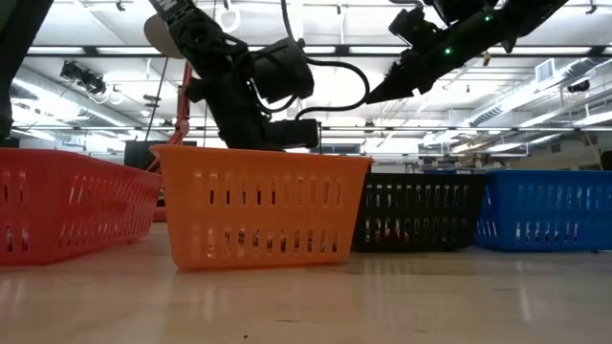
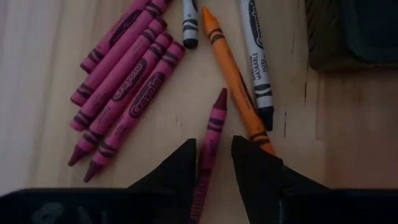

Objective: Sort crayons
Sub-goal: Put the pink crayon into the red bin

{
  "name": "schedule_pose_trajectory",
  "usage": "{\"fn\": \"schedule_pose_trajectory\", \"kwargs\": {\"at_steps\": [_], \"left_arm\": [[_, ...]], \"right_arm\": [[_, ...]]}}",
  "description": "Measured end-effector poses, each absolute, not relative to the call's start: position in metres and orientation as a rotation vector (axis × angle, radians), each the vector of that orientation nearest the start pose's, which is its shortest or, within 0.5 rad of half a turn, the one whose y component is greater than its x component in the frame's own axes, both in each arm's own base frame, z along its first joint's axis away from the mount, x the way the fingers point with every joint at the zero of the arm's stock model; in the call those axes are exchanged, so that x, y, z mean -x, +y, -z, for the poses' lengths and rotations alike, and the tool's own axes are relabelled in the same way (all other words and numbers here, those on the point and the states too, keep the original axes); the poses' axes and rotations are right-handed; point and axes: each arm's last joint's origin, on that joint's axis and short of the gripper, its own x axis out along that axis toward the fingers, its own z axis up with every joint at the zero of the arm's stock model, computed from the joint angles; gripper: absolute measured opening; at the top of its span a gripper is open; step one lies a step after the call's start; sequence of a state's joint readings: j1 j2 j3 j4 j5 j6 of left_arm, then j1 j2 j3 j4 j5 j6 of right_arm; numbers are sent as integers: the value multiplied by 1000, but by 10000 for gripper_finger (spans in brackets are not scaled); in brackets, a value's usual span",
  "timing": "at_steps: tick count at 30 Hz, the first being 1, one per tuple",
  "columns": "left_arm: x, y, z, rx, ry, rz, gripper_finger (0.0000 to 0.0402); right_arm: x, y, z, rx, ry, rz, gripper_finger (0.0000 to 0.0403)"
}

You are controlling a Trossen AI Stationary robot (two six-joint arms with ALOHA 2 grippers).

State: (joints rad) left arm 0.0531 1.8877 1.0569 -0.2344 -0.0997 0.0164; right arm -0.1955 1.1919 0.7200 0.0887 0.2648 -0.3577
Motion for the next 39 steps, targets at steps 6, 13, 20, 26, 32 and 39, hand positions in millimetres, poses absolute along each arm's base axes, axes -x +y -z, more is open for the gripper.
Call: {"fn": "schedule_pose_trajectory", "kwargs": {"at_steps": [6,13,20,26,32,39], "left_arm": [[-354,26,-128,18,1107,-163,53],[-350,27,-130,33,1126,-188,16],[-339,27,-145,64,1144,-215,31],[-331,24,-169,140,1108,-256,31],[-317,8,-197,293,1060,-311,31],[-289,-20,-224,541,1085,-392,38]], "right_arm": [[-250,-57,-255,361,464,383,75],[-250,-57,-255,362,465,384,75],[-250,-58,-255,374,470,409,75],[-250,-60,-260,404,443,490,75],[-250,-65,-267,437,398,612,75],[-249,-75,-277,452,317,692,75]]}}
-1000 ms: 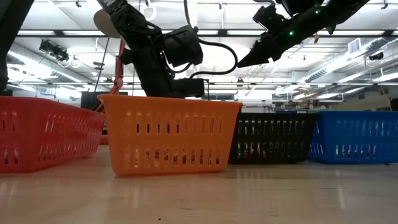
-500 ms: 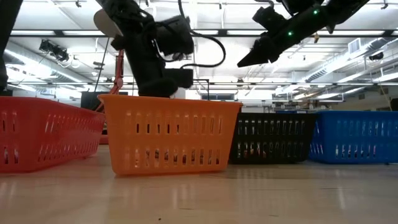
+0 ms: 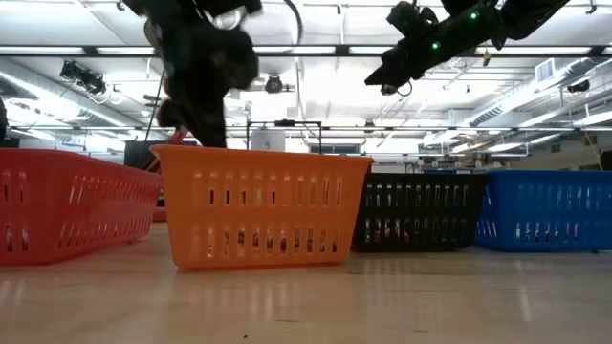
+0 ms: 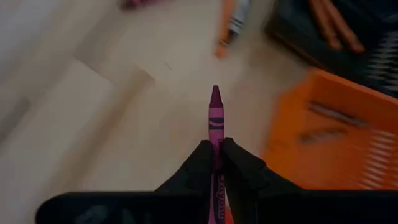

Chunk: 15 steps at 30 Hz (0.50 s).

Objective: Sort crayons
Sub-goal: Put the pink crayon into the red bin

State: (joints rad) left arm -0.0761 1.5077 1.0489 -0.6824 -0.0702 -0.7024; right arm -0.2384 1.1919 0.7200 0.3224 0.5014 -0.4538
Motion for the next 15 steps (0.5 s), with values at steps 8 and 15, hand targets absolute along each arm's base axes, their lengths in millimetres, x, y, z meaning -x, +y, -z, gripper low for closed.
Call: {"fn": "schedule_pose_trajectory", "kwargs": {"at_steps": [8,15], "left_arm": [[-266,-72,-245,690,1071,-349,40],[-250,-113,-237,777,1115,-451,40]], "right_arm": [[-249,-82,-290,480,187,700,75],[-248,-85,-301,512,80,712,75]]}}
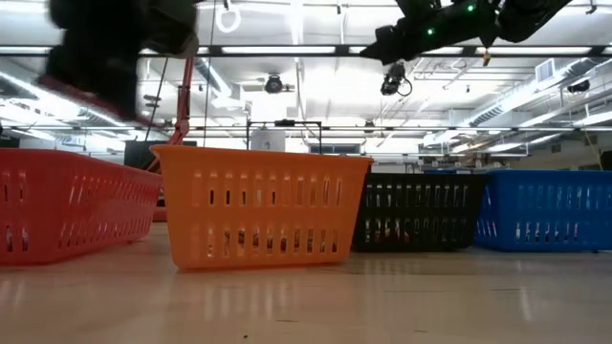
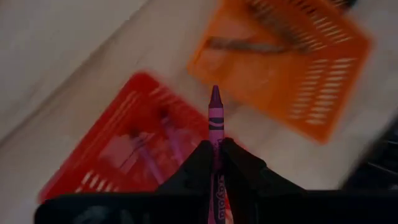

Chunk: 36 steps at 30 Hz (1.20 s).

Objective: Sort crayons
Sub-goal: Put the pink crayon into the red bin

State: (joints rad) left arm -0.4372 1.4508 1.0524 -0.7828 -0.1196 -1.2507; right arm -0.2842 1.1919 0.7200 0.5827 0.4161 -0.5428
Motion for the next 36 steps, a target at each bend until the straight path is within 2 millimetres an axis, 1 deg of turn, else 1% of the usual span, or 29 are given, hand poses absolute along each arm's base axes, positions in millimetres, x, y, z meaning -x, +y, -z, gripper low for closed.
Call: {"fn": "schedule_pose_trajectory", "kwargs": {"at_steps": [2,6,8,9,14,17,21,24,27,29,32,36], "left_arm": [[-243,-119,-232,771,1132,-522,40],[-237,-127,-226,776,1121,-626,40],[-238,-132,-222,792,1103,-644,40],[-236,-133,-220,779,1118,-669,41],[-238,-136,-205,772,1141,-762,44],[-242,-139,-200,776,1149,-754,61],[-243,-138,-200,768,1159,-737,97],[-244,-136,-204,764,1150,-708,123],[-244,-130,-213,745,1141,-667,136],[-248,-125,-218,715,1109,-649,138],[-256,-115,-226,620,1057,-633,136],[-265,-98,-227,492,1013,-643,133]], "right_arm": [[-247,-85,-304,514,45,698,75],[-247,-86,-308,522,-7,650,75],[-247,-87,-308,525,-20,637,75],[-247,-87,-309,526,-28,634,75],[-246,-88,-311,527,-43,639,75],[-246,-89,-311,527,-43,641,75],[-246,-89,-310,527,-40,640,75],[-246,-89,-310,527,-37,640,75],[-247,-88,-310,530,-40,608,75],[-247,-87,-308,529,-33,573,75],[-248,-87,-305,532,-13,531,75],[-249,-87,-300,530,34,511,75]]}}
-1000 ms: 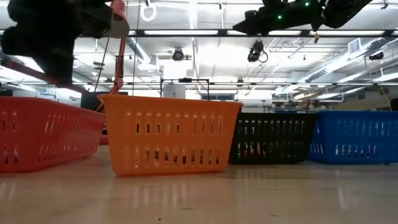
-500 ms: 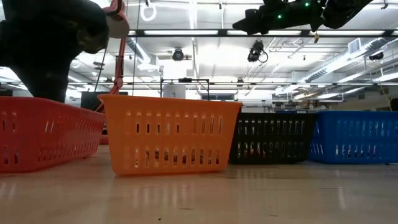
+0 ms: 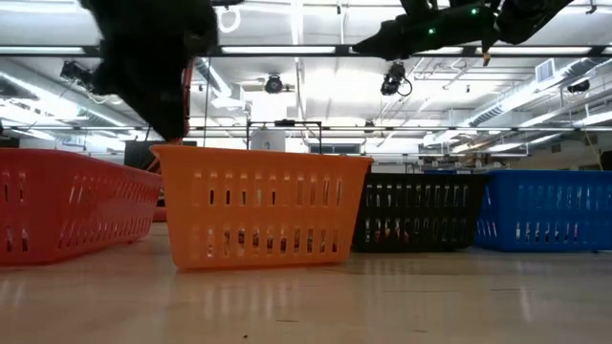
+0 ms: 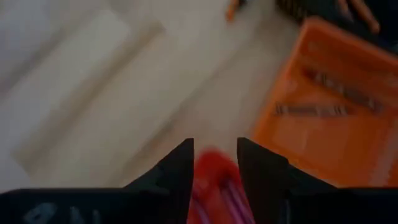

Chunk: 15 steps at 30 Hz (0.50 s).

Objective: Sort crayons
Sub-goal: Put the pink crayon into the red bin

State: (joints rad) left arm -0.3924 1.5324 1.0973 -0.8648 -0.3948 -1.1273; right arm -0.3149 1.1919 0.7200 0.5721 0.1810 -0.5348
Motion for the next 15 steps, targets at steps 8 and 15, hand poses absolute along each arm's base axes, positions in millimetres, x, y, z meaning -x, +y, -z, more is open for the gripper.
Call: {"fn": "schedule_pose_trajectory", "kwargs": {"at_steps": [8,15], "left_arm": [[-289,-56,-220,304,999,-654,132],[-320,-23,-205,132,973,-571,132]], "right_arm": [[-249,-87,-287,520,172,492,75],[-247,-89,-275,430,294,545,75]]}}
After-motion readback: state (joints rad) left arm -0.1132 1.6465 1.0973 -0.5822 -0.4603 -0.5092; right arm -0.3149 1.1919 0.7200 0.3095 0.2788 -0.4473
